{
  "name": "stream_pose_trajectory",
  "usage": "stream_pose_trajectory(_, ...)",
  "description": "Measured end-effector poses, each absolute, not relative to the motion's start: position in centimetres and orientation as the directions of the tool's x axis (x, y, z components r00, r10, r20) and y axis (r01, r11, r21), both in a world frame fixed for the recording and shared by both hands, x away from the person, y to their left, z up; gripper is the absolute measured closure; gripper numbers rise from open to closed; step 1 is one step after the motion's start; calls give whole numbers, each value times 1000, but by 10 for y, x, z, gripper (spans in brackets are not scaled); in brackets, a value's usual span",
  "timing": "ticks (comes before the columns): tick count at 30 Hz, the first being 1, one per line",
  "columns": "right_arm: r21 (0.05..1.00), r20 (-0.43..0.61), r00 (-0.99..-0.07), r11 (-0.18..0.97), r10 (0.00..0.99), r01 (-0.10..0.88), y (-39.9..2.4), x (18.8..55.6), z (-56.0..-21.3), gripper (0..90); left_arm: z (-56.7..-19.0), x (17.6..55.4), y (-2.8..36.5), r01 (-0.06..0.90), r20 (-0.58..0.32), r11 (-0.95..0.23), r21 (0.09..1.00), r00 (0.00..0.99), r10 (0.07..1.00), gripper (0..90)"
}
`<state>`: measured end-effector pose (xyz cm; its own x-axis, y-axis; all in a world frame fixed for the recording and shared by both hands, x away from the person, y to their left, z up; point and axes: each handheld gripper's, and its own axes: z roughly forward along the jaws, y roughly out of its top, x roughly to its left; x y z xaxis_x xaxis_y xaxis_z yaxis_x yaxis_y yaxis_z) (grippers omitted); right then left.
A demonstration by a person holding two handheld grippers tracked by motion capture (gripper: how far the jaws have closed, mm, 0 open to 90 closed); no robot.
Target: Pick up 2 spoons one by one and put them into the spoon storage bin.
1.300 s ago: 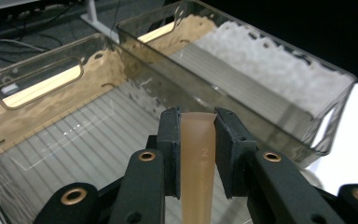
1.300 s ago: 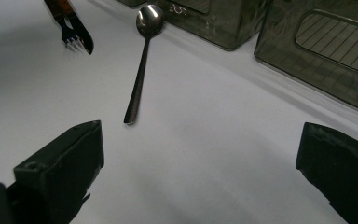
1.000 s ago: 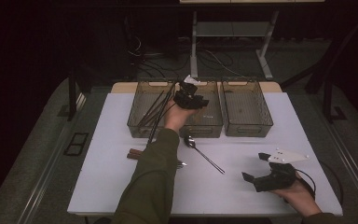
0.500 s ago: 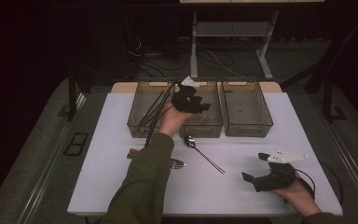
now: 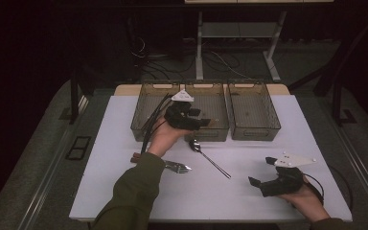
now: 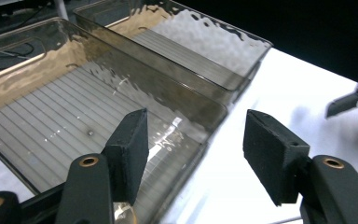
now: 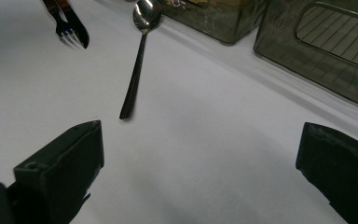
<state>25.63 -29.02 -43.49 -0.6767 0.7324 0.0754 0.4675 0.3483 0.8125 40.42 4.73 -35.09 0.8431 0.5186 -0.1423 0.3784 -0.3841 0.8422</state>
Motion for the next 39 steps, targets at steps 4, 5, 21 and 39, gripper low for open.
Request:
stream_pose_trajectory(4, 809, 77, -676, 351, 733, 472, -289, 257, -435, 10, -354, 389, 55, 364, -133, -396, 843, 855, 502, 349)
stream_pose_trajectory(5, 806, 77, -676, 353, 733, 475, -289, 257, -436, 10, -355, 385, 56, 363, -133, -393, 845, 855, 502, 341)
stream_pose_trajectory(21, 797, 124, -685, 339, 718, 499, -281, 269, -428, 52, -386, 331, 108, 385, -149, -358, 851, 830, 538, 223)
stream_pose_trajectory(39, 788, 164, -704, 337, 690, 514, -250, 295, -427, 196, -417, 286, 153, 381, -103, -378, 844, 806, 583, 96)
